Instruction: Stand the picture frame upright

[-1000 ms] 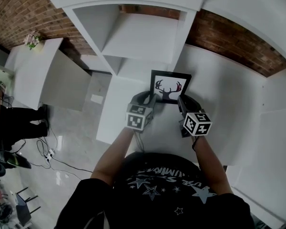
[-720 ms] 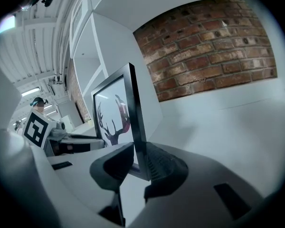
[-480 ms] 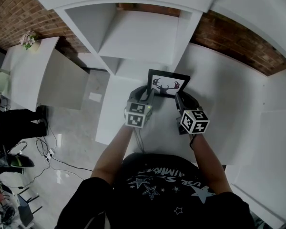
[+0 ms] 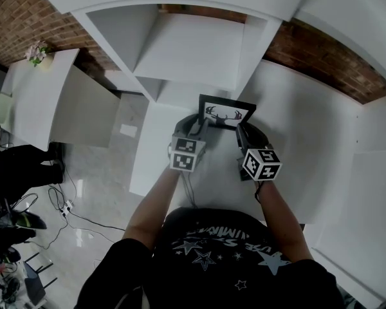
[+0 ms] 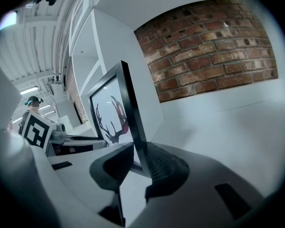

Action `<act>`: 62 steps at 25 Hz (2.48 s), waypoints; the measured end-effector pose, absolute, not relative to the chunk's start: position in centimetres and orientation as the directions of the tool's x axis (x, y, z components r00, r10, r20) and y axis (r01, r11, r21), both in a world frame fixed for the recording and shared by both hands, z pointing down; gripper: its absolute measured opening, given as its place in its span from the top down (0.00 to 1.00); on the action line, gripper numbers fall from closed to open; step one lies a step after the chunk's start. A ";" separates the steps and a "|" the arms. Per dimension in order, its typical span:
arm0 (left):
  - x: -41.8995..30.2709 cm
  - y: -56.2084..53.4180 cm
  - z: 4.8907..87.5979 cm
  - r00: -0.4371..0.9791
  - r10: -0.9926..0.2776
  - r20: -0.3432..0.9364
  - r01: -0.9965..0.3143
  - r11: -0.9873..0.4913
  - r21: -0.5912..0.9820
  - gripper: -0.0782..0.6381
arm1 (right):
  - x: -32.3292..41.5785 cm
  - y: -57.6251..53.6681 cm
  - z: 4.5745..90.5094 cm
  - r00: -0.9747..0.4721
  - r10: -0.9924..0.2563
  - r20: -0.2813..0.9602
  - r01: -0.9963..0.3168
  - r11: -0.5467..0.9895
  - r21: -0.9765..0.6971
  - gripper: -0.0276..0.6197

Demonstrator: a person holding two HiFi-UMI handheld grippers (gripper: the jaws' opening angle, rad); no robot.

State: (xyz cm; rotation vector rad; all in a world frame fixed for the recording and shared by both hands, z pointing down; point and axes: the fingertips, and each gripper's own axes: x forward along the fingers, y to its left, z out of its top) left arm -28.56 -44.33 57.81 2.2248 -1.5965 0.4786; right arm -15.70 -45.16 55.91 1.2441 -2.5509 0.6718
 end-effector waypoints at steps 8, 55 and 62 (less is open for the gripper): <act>-28.2 -44.3 57.8 0.326 -0.824 0.464 -0.943 -0.318 0.097 0.73 | -15.8 -45.0 55.9 -0.625 -0.677 0.389 -0.780 0.542 -0.311 0.82; -13.2 -29.3 50.8 0.327 -0.857 0.398 -0.945 -0.306 0.118 0.85 | 0.0 -31.2 49.9 -0.638 -0.715 0.284 -0.768 0.566 -0.301 0.92; -8.4 -26.1 50.3 0.351 -0.857 0.377 -0.935 -0.339 0.101 0.86 | 4.9 -27.6 49.7 -0.624 -0.733 0.272 -0.778 0.551 -0.301 0.92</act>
